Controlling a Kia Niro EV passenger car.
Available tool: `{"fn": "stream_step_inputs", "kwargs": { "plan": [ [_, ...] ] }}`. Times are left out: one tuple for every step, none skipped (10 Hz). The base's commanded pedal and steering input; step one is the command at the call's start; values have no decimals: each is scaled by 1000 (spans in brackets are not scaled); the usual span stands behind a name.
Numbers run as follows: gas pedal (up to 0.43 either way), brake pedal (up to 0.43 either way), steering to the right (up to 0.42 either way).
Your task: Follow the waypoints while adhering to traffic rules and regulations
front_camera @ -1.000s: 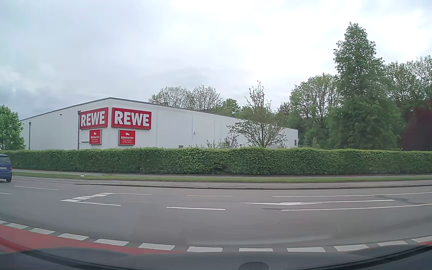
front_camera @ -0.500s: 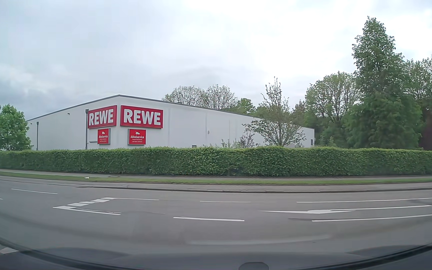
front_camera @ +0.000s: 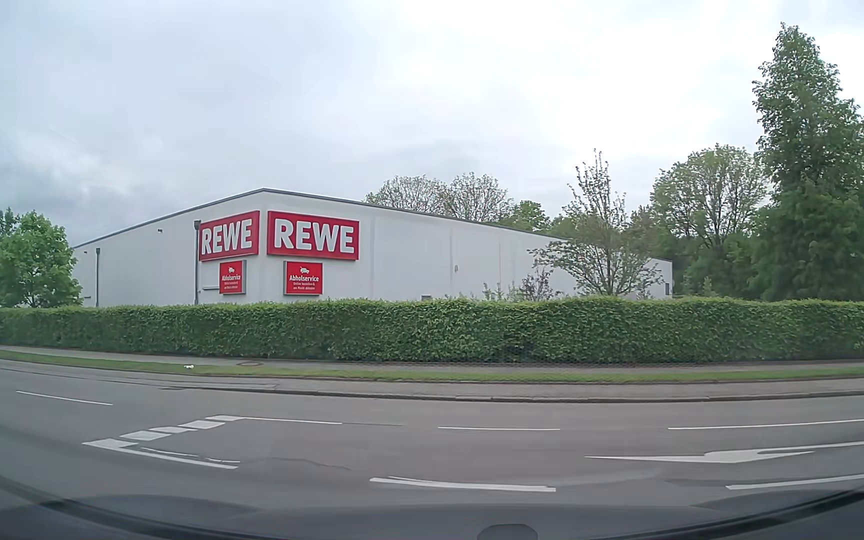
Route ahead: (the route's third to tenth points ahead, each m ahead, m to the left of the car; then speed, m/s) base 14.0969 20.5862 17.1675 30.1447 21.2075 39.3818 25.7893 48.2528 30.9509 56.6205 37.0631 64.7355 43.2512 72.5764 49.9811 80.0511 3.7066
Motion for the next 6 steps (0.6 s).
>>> {"fn": "stream_step_inputs", "kwargs": {
  "plan": [
    [189, 0, -218],
    [189, 0, -237],
    [189, 0, -257],
    [177, 0, -281],
    [169, 0, -302],
    [150, 0, -320]
  ]
}}
